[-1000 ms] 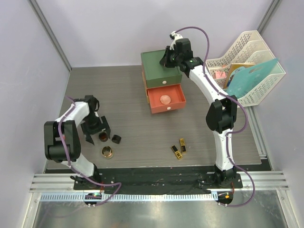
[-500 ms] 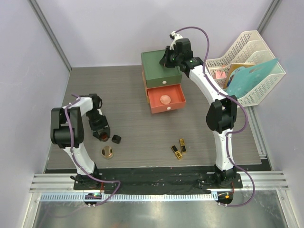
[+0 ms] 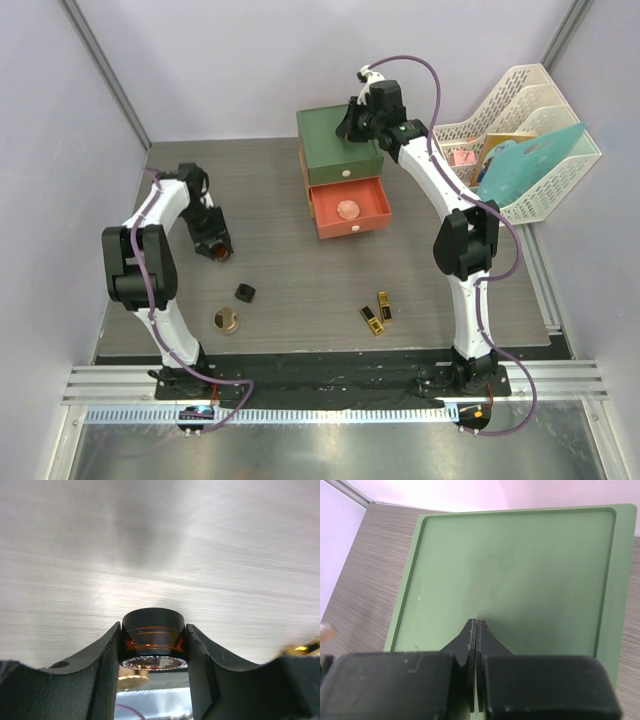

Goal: Organize the makeup

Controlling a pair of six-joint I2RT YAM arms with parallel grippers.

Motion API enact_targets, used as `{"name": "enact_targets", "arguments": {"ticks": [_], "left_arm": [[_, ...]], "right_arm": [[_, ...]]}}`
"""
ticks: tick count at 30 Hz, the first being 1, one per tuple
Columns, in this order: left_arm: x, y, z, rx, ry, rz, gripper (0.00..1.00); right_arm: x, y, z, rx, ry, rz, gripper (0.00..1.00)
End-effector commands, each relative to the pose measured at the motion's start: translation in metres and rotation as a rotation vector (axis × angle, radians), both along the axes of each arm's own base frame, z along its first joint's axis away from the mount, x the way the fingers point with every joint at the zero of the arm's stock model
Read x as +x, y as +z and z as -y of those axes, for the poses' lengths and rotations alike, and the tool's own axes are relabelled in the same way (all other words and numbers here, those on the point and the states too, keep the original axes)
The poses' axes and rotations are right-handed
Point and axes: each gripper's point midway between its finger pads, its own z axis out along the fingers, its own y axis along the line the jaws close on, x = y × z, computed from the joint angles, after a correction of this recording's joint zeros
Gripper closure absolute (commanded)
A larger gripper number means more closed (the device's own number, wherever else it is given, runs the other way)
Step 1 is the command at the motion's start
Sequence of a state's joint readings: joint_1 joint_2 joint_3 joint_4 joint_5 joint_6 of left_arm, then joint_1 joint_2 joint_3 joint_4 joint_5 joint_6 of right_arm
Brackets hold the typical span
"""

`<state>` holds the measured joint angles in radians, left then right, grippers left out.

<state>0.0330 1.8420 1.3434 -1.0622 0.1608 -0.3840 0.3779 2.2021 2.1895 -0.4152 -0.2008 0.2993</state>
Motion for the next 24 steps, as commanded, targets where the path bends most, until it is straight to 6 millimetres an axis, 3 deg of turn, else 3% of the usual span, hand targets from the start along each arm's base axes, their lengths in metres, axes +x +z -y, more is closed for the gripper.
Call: {"name": "enact_targets", "arguments": {"ticks": [1,9,14,20,24], "left_arm": [[0.045,0.057,0.02,-0.077,-0.023,0.166,1.0],[0.108,0.13,0.107,-0.263,-0.145,0.434,1.0],[0.126,0.167,0.184,-0.341,-0.291,0.581,1.0],[0.125,0.186,0.265,-0.417,-0.416,0.666,1.0],[0.129,0.178,0.29,-0.415,-0.435,0.67,1.0]], "right_arm": [[-0.022,-0.065,0.004,-0.079,0.014,-0.204,0.99],[-0.024,-0.069,0.004,-0.087,0.018,-0.212,0.99],[-0.025,-0.073,0.005,-0.096,0.019,-0.22,0.99],[-0.028,-0.082,0.006,-0.104,0.022,-0.238,0.99],[-0.029,-0.085,0.007,-0.106,0.02,-0.245,0.99]]}}
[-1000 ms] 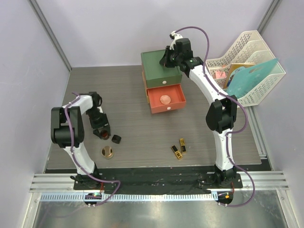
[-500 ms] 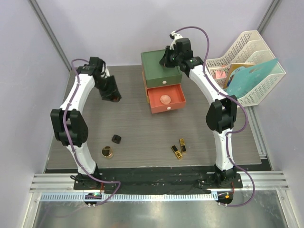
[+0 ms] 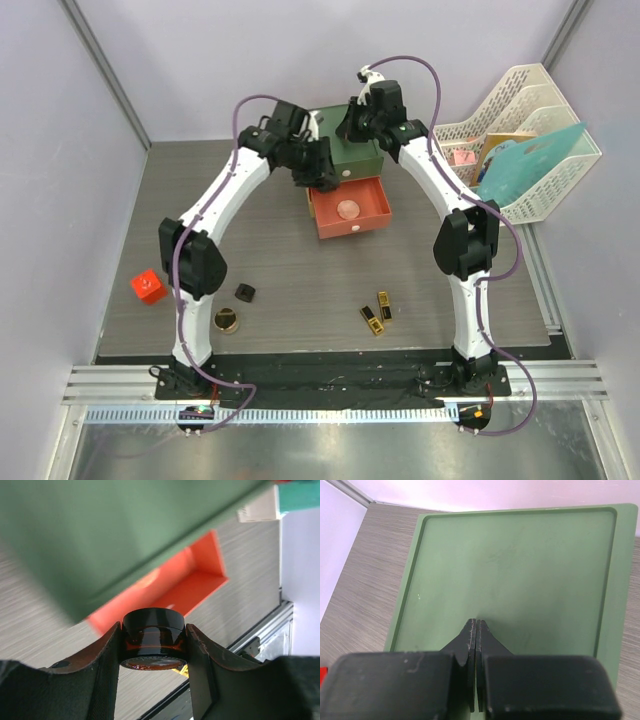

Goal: Organize the makeup

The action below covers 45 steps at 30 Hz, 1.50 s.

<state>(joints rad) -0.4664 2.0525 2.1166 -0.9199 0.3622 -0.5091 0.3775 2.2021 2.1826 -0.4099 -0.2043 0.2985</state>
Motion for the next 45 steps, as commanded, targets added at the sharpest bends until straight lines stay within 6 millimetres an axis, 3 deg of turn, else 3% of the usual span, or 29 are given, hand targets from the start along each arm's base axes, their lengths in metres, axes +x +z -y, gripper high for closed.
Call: {"name": "enact_targets", "arguments": {"ticks": [1,7,12,15,20,24,27,28,31,32,34,35,36,41,45], "left_arm": [[0.014,0.008,0.026,-0.051,-0.001,0.051,1.0],[0.009,-0.011,0.046,-0.019,-0.039,0.048,0.98],[0.001,-0.037,0.051,0.022,-0.077,0.001,0.7],[-0.003,-0.043,0.051,0.038,-0.105,-0.017,0.52],[-0.006,-0.044,0.044,0.075,-0.113,-0.012,0.29],[-0.006,-0.038,0.04,0.089,-0.119,0.01,0.24],[-0.007,-0.02,0.034,0.098,-0.115,0.058,0.25],[-0.007,-0.004,0.028,0.105,-0.102,0.097,0.26],[-0.013,0.012,0.008,0.156,-0.081,0.146,0.26],[-0.019,0.03,0.0,0.147,-0.071,0.18,0.26],[-0.028,0.026,-0.021,0.183,-0.05,0.165,0.25],[-0.035,0.04,-0.033,0.188,-0.028,0.189,0.24],[-0.041,0.025,-0.051,0.225,-0.01,0.143,0.23],[-0.071,-0.004,-0.119,0.348,0.102,0.012,0.17],[-0.106,-0.055,-0.16,0.403,0.163,-0.173,0.16]], "right_arm": [[-0.028,-0.083,0.007,-0.106,0.018,-0.244,0.99],[-0.028,-0.086,0.008,-0.11,0.012,-0.247,0.99],[-0.029,-0.09,0.008,-0.112,0.015,-0.257,0.99],[-0.029,-0.09,0.008,-0.11,0.014,-0.258,0.99],[-0.027,-0.09,0.007,-0.107,0.014,-0.256,0.99],[-0.025,-0.09,0.007,-0.106,0.012,-0.255,0.99],[-0.025,-0.09,0.006,-0.104,0.014,-0.255,0.99],[-0.025,-0.091,0.007,-0.103,0.012,-0.257,0.99],[-0.026,-0.09,0.006,-0.103,0.016,-0.256,0.99],[-0.026,-0.09,0.007,-0.105,0.015,-0.257,0.98],[-0.027,-0.09,0.008,-0.11,0.019,-0.253,0.98],[-0.028,-0.091,0.007,-0.112,0.021,-0.255,0.99],[-0.028,-0.09,0.008,-0.113,0.021,-0.255,0.98],[-0.03,-0.094,0.008,-0.111,0.024,-0.266,0.99],[-0.03,-0.094,0.008,-0.108,0.024,-0.268,0.99]]}}
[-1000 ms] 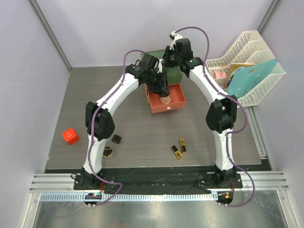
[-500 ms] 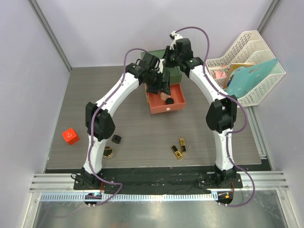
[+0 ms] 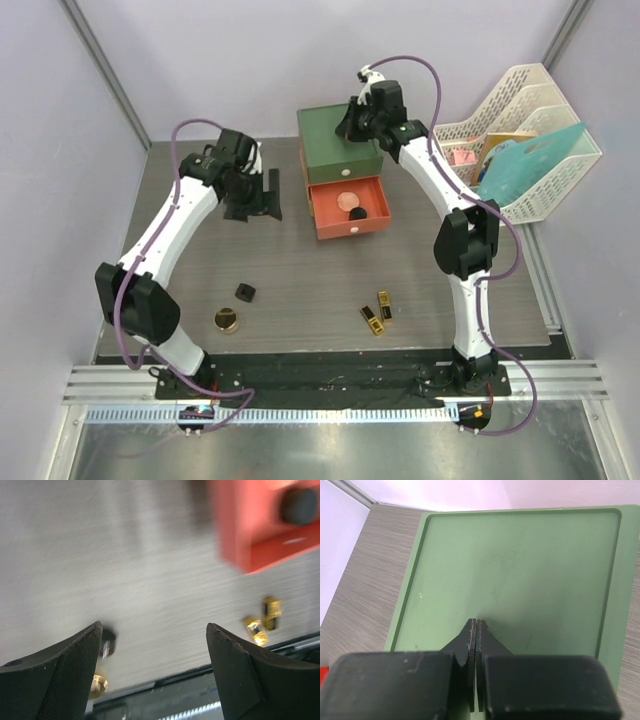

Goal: Organize the makeup

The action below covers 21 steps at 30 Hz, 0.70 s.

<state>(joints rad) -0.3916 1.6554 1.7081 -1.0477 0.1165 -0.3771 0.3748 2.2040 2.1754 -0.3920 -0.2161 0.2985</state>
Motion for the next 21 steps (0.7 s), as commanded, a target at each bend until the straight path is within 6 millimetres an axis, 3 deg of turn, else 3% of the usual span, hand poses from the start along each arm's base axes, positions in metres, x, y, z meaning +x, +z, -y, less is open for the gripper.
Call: {"name": "enact_targets", "arguments": {"ticks": [1,8,21], "left_arm": [[-0.04,-0.061,-0.048,0.113,0.092,-0.232,0.16],[-0.088,-0.117,-0.065,0.211,0.09,-0.511,0.12],[-0.126,-0.18,-0.072,0.262,0.031,-0.727,0.11]], "right_arm": [[-0.032,-0.092,0.008,-0.117,0.019,-0.272,0.99],[-0.033,-0.095,0.01,-0.12,0.019,-0.278,0.99],[-0.038,-0.097,0.009,-0.118,0.026,-0.291,0.99]]}}
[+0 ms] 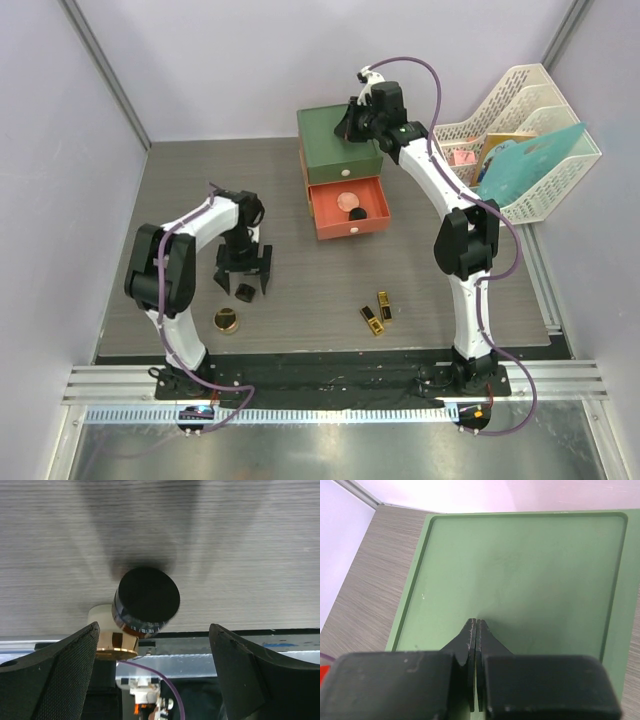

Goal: Organize the makeup

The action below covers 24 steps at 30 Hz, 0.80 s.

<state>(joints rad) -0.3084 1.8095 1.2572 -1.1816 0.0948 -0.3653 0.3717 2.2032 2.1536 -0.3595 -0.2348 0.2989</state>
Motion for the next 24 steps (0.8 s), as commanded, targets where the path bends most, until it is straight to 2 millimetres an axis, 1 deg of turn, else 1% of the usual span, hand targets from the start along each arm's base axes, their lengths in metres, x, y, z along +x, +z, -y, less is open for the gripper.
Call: {"name": "enact_targets", "arguments": {"ticks": [1,5,8,11,12,13,14,17,18,19,20,21,22,24], "left_arm": [[-0.005,-0.016,0.003,-0.025,-0.026,-0.046,0.11],[-0.004,-0.025,0.006,-0.031,-0.023,-0.06,0.14],[-0.005,-0.032,0.005,-0.024,-0.023,-0.08,0.21],[-0.007,-0.038,0.005,-0.02,-0.019,-0.099,0.36],[-0.007,-0.039,0.006,-0.023,-0.019,-0.1,0.45],[-0.009,-0.04,0.006,-0.021,-0.018,-0.104,0.48],[-0.009,-0.04,0.004,-0.018,-0.019,-0.106,0.54],[-0.009,-0.039,0.004,-0.018,-0.024,-0.106,0.69],[-0.008,-0.038,0.005,-0.02,-0.025,-0.103,0.79],[-0.005,-0.035,0.006,-0.028,-0.027,-0.096,0.83],[-0.003,-0.032,0.008,-0.038,-0.028,-0.085,0.9],[-0.001,-0.028,0.009,-0.043,-0.03,-0.08,0.95],[0.008,-0.023,0.013,-0.054,-0.026,-0.052,1.0],[0.018,-0.013,0.016,-0.049,-0.02,-0.024,1.0]], "right_arm": [[-0.039,-0.096,0.011,-0.132,0.013,-0.3,0.99],[-0.039,-0.096,0.012,-0.135,0.011,-0.3,0.99],[-0.039,-0.097,0.012,-0.134,0.008,-0.303,0.99],[-0.039,-0.097,0.011,-0.131,0.009,-0.304,0.99],[-0.039,-0.097,0.012,-0.131,0.008,-0.305,0.99],[-0.04,-0.098,0.01,-0.132,0.011,-0.306,0.99],[-0.039,-0.097,0.011,-0.132,0.008,-0.304,0.99],[-0.039,-0.098,0.011,-0.132,0.008,-0.304,0.99],[-0.038,-0.096,0.012,-0.131,0.007,-0.301,0.99],[-0.038,-0.096,0.011,-0.132,0.009,-0.301,0.99],[-0.038,-0.096,0.011,-0.13,0.008,-0.3,0.99],[-0.038,-0.097,0.011,-0.131,0.007,-0.301,0.99],[-0.038,-0.097,0.011,-0.131,0.008,-0.301,0.99],[-0.038,-0.097,0.011,-0.134,0.006,-0.301,0.99]]}}
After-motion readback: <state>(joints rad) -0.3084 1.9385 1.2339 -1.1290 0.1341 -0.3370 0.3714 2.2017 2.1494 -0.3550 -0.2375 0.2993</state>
